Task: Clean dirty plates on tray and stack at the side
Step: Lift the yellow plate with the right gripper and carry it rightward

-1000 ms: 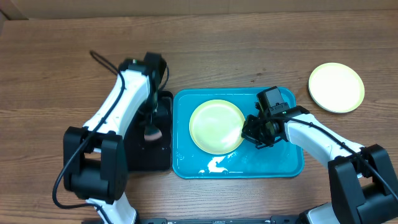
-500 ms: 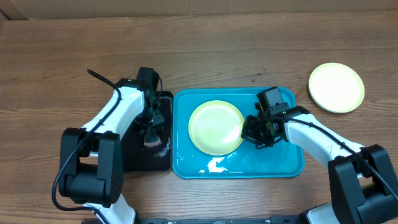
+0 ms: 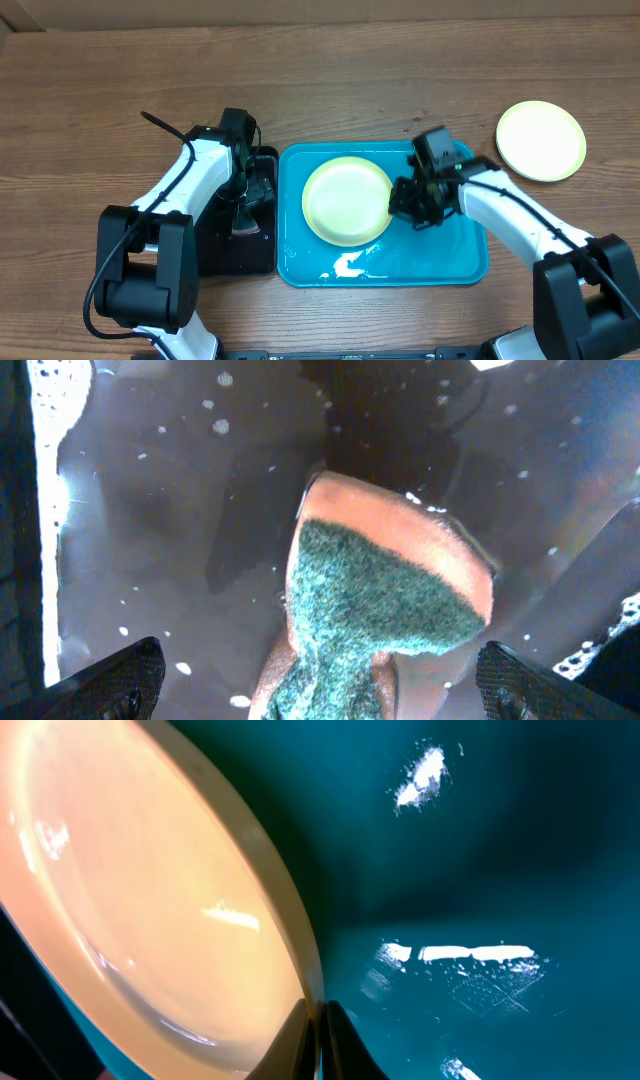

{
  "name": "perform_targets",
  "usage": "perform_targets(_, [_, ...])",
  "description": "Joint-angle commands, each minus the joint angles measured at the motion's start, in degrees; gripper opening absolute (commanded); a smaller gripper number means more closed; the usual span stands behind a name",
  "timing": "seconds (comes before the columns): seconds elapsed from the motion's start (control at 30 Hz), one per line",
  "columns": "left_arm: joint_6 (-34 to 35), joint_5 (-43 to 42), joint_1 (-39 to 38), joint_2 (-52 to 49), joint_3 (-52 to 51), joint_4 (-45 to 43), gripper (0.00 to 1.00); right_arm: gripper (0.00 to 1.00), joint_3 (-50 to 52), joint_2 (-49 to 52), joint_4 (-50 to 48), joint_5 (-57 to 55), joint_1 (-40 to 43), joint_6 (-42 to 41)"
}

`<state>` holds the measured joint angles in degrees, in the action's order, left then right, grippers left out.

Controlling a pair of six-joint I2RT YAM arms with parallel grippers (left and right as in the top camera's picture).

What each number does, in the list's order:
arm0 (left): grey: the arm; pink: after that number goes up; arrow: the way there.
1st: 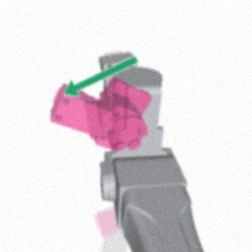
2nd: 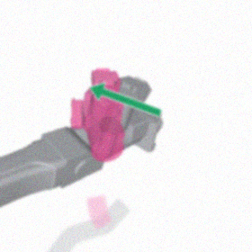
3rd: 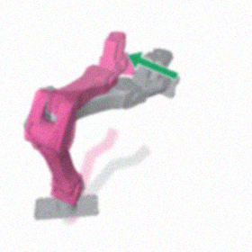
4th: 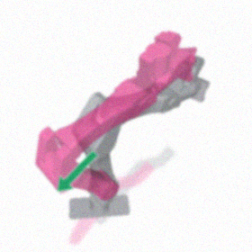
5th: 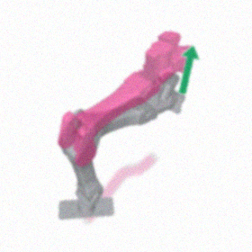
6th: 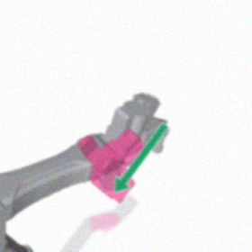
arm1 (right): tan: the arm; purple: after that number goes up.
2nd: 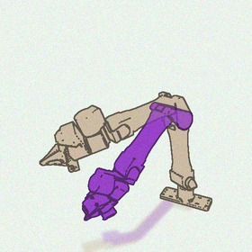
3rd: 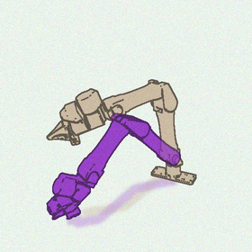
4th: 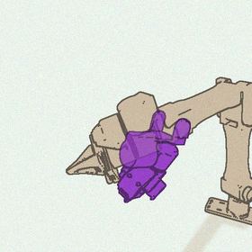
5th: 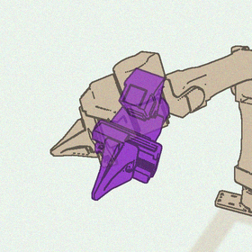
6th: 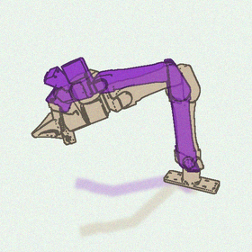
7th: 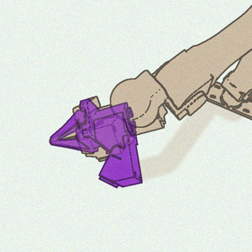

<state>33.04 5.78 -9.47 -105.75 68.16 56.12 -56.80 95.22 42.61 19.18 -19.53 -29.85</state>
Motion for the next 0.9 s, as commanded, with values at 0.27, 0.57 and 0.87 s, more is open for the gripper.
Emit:
perform_targets(0.27, [-0.5, -1.3, 0.1, 3.9, 4.9, 3.6, 1.0, 0.04, -19.4, -0.4, 16.5, -21.7, -4.5, 7.8])
perform_targets(0.57, [-1.2, -1.4, 0.1, 10.2, 11.1, 9.3, 1.0, 0.04, -21.0, -0.4, 21.5, -33.9, -9.1, 10.7])
perform_targets(0.87, [-2.9, -1.4, 0.0, 15.1, 12.7, 14.2, 1.0, 0.04, -26.2, -0.4, 27.0, -43.1, -15.0, 10.8])
